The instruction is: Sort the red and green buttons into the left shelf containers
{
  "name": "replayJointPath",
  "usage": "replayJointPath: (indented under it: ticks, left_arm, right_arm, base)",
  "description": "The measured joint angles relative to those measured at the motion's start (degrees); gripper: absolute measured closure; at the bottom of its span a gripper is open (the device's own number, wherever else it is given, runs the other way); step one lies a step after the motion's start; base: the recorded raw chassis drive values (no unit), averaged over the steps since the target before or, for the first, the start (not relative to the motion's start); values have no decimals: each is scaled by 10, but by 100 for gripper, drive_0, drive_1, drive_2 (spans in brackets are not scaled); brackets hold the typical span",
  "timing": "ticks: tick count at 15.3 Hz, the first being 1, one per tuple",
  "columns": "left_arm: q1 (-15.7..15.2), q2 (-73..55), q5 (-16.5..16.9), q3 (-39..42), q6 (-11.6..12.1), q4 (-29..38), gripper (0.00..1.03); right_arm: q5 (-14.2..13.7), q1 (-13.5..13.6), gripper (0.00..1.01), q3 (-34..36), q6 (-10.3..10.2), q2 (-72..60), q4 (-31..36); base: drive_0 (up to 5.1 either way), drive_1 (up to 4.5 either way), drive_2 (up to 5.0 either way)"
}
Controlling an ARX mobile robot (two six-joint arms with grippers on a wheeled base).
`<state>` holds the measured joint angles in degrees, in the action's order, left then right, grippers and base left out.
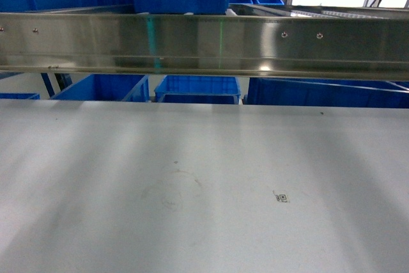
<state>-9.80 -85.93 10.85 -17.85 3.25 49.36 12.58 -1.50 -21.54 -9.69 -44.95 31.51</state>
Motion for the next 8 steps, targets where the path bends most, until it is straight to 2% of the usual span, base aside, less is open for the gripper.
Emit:
replayJointPath:
  ticks: [1, 4, 6, 8]
  left_arm:
    - [-3, 87, 7, -24, -17, -68, 77]
    - [21, 243, 43, -84, -46, -215, 77]
    - [31, 284, 43, -108, -48, -315, 77]
    - [29, 279, 32, -113, -45, -330, 77]
  right_arm:
    - [0, 0, 75, 0, 0, 0, 0]
    - [0, 0, 75, 0, 0, 0, 0]
    - [0, 0, 75, 0, 0, 0, 0]
    - [0, 0, 75, 0, 0, 0, 0]
  base:
    - [0, 0, 0]
    - [0, 0, 0]
    - [0, 0, 0]
    - [0, 0, 0]
